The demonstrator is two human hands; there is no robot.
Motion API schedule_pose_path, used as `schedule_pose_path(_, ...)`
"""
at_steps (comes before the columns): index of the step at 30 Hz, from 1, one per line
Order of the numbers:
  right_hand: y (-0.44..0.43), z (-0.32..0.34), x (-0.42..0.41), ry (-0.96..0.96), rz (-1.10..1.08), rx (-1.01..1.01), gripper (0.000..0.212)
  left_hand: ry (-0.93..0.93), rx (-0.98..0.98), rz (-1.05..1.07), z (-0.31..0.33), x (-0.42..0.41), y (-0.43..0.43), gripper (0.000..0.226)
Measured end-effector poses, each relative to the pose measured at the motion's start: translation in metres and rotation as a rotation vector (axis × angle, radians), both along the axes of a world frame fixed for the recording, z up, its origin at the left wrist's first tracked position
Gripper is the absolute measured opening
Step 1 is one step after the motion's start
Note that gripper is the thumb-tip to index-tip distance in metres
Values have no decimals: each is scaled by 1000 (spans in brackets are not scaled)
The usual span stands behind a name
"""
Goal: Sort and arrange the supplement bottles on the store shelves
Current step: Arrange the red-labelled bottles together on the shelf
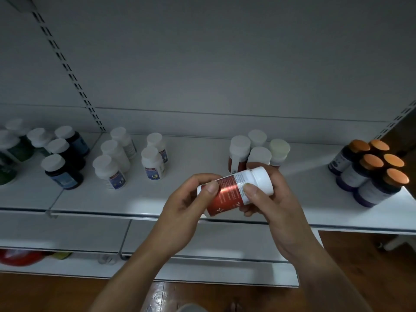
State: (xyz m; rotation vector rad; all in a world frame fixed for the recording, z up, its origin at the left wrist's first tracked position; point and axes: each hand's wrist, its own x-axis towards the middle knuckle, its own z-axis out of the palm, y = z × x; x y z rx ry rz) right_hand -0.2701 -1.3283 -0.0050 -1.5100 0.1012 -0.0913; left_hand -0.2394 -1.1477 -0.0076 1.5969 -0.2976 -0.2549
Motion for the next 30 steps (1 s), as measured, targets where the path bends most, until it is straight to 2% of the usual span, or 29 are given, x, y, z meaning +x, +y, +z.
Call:
schedule_pose_path(3, 2, 1, 2, 18, -54, 4, 38, -20, 55, -45, -2, -2, 0, 36)
schedule_pose_path(5, 3, 1, 3, 36, -59, 15, 42, -77, 93, -60, -3, -2, 0, 44)
schedule_pose_path(8, 3, 1, 2, 36, 0, 52, 54, -59, 31, -37, -2, 0, 0, 39)
schedule_pose_path(10, 2, 1, 3, 38, 19, 52, 49, -1, -3, -22, -1, 2, 0, 40)
schedule_pose_path(14, 3, 1, 7, 34, -29, 15, 43, 66, 51, -58, -3, 2, -2, 40)
schedule_pose_path(17, 5, 0, 9, -10, -32, -27, 43, 36, 140, -73, -4, 2, -3, 47)
schedule_pose_path(21, 5, -6, 11, -27, -9, -262, 50, -48, 251, -74, -8, 5, -8, 51)
schedule_pose_path(24, 3, -10, 17, -33, -49, -377, 48, -26, 268, -28, -21, 11, -12, 48)
schedule_pose_path(30, -25, -16, 44, -79, -410, -572, 43, 39, 167, 172, -54, 39, -22, 46)
